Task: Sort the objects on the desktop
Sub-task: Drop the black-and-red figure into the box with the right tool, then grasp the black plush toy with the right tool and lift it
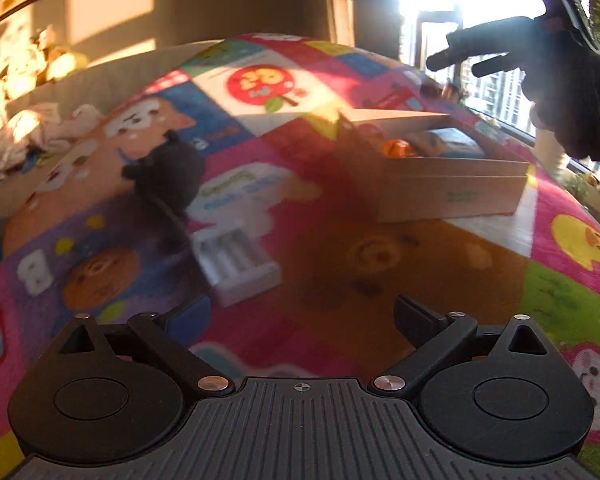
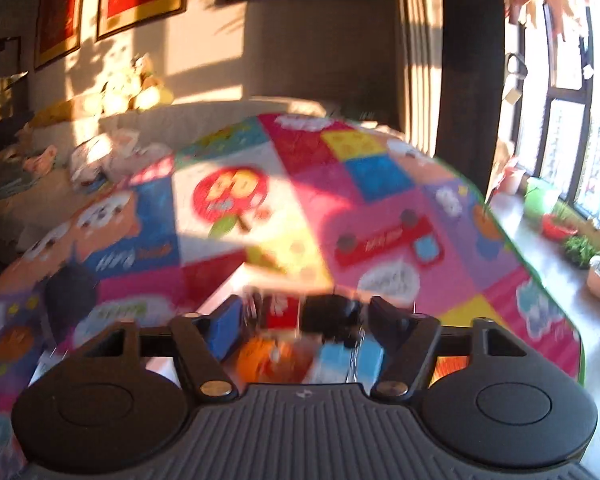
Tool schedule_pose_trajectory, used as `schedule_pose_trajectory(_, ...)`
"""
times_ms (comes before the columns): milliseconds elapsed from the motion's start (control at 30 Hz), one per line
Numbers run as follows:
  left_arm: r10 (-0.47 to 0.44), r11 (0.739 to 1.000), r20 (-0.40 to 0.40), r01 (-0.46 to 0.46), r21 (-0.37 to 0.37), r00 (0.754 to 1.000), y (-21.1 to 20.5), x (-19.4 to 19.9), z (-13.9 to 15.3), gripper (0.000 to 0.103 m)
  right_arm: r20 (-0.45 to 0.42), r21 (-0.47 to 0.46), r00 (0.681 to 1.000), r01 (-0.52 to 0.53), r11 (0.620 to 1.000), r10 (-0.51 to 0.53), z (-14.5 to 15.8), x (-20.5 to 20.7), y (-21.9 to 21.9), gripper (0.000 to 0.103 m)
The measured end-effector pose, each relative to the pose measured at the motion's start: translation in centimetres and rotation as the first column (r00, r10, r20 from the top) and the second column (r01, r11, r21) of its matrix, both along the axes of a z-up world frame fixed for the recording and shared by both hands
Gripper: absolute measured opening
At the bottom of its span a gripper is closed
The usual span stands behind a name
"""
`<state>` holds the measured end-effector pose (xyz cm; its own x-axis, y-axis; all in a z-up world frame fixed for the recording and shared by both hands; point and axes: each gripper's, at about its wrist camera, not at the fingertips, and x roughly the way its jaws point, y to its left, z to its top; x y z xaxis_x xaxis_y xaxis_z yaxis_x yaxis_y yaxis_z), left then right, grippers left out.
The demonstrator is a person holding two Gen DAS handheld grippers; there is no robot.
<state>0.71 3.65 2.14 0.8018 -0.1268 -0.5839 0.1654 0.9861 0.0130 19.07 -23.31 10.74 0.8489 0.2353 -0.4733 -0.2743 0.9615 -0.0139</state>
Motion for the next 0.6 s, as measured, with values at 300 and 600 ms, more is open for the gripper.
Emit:
schedule_pose_trajectory(300,0.181,0.983,-0.015,-0.181,0.002,0.983,3.6,0.2,-0.7,0.102,-0.088,0.042,0.991,-0.098,0.994,0.102,-1.4,-1.1,5.2,0.086)
schedule_pose_trajectory(600,0.205,0.978,-0.047,-0.207,-0.025,0.978,4.7,-0.2,-1.7,0.102,-0.24,0.083,0.902,-0.348,0.934,0.358,-4.3,-2.0,18.1,0.086)
